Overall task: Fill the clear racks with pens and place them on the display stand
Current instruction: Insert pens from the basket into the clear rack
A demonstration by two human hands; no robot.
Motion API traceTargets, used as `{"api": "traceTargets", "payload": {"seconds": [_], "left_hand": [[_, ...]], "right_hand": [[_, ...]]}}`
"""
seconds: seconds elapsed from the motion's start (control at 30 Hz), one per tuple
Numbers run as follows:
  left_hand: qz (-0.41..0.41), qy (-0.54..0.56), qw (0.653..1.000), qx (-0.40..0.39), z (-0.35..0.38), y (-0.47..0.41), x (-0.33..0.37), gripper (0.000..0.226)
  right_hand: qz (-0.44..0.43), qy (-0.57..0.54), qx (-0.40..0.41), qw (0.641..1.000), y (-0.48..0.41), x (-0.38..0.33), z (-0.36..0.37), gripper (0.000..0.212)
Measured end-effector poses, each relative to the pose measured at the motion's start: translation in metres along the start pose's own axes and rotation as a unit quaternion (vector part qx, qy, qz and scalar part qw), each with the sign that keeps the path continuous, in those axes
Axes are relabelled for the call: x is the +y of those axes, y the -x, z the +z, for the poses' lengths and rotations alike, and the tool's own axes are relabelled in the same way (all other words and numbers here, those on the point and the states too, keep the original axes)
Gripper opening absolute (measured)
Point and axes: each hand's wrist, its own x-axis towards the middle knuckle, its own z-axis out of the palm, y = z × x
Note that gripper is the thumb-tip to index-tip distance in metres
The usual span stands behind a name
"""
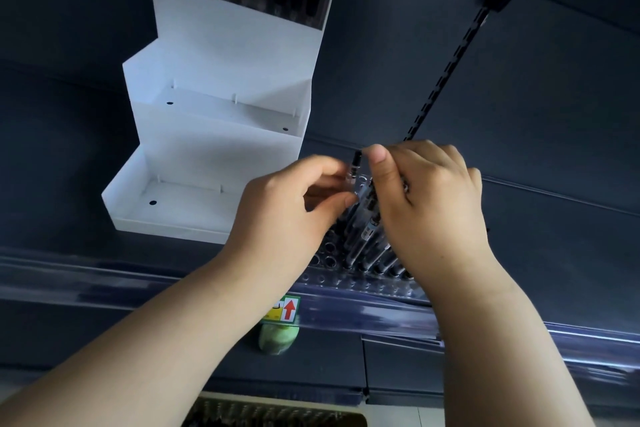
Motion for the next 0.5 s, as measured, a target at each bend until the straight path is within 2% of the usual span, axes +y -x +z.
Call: {"api": "traceTargets", "payload": {"seconds": [0.23, 0.43, 0.5], "left_hand": [[0.044, -0.011, 0.999, -0.009, 0.002, -0.004, 0.002, 0.027], [0.012, -0.067, 0.997, -0.036, 0.010, -0.004, -0.011, 0.021], [-0.007, -0.081, 0.996, -0.045, 0.014, -0.003, -0.017, 0.021]], "right_hand": [[0.005, -0.020, 0.012, 1.000, 0.002, 0.004, -0.003, 0.045], [0.009, -0.032, 0.019, 0.999, 0.003, 0.007, -0.007, 0.038], [0.007, -0.033, 0.020, 0.999, 0.004, 0.009, -0.007, 0.042]]}}
